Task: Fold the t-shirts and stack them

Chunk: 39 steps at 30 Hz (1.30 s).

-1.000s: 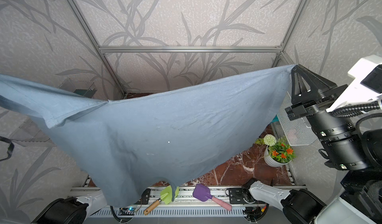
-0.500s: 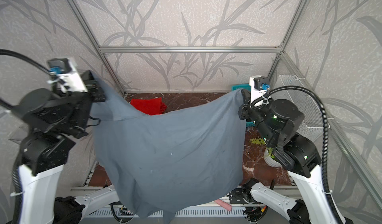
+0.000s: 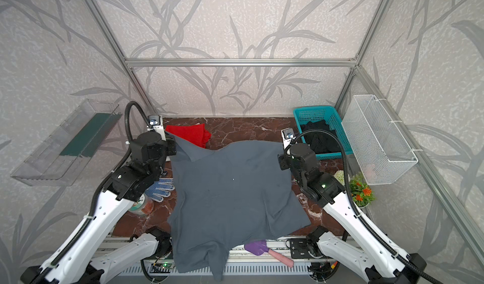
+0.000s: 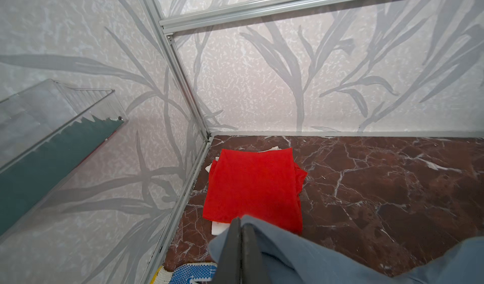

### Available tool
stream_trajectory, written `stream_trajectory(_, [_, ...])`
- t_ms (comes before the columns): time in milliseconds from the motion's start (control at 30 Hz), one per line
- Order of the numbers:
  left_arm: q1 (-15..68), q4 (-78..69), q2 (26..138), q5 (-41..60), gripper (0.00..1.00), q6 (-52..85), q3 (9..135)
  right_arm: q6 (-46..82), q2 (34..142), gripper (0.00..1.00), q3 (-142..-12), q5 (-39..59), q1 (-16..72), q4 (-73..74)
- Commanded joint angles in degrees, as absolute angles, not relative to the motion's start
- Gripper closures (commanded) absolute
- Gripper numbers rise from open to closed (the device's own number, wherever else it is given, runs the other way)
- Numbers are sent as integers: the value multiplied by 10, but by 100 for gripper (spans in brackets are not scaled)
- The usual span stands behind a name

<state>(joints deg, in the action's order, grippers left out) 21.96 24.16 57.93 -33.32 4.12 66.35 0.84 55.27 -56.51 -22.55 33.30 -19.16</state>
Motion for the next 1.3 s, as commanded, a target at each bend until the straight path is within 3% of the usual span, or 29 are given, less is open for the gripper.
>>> stream_trajectory(0, [160, 171, 668, -283, 100, 92, 680, 21, 612, 100, -597, -253, 300, -113])
stream_trajectory(133, [112, 131, 820, -232, 100, 102, 763, 46, 750, 100, -660, -195, 213, -88])
stream_trajectory(267, [82, 168, 995, -193, 100, 111, 938, 35, 899, 100, -748, -169, 162, -34])
stream_trajectory(500, [46, 410, 1369, -133, 98, 141, 1456, 16, 1166, 100, -973, -177, 115, -17])
stream_trajectory(533, [45, 438, 1424, -114, 89, 141, 1557, 9, 1193, 95, -999, -176, 113, -14])
stream_trajectory(600, [43, 464, 1498, -72, 58, 132, 1685, -6, 1222, 53, -1030, -161, 113, -8])
stream_trajectory(633, [44, 470, 1517, -46, 50, 120, 1719, -6, 1226, 33, -1036, -157, 114, -9])
stream_trajectory(700, [46, 465, 1490, -23, 32, 120, 1683, 0, 1206, 11, -1021, -145, 117, -9])
stream_trajectory(800, [60, 445, 1386, -36, 17, 105, 1523, -6, 1148, 0, -956, -146, 129, 12])
stream_trajectory(967, [86, 271, 1118, -60, 16, 105, 1100, 15, 1033, 0, -857, -138, 162, -30])
stream_trajectory(1267, [130, 357, 848, 7, 22, 190, 721, 136, 862, 2, -669, -40, 228, -172])
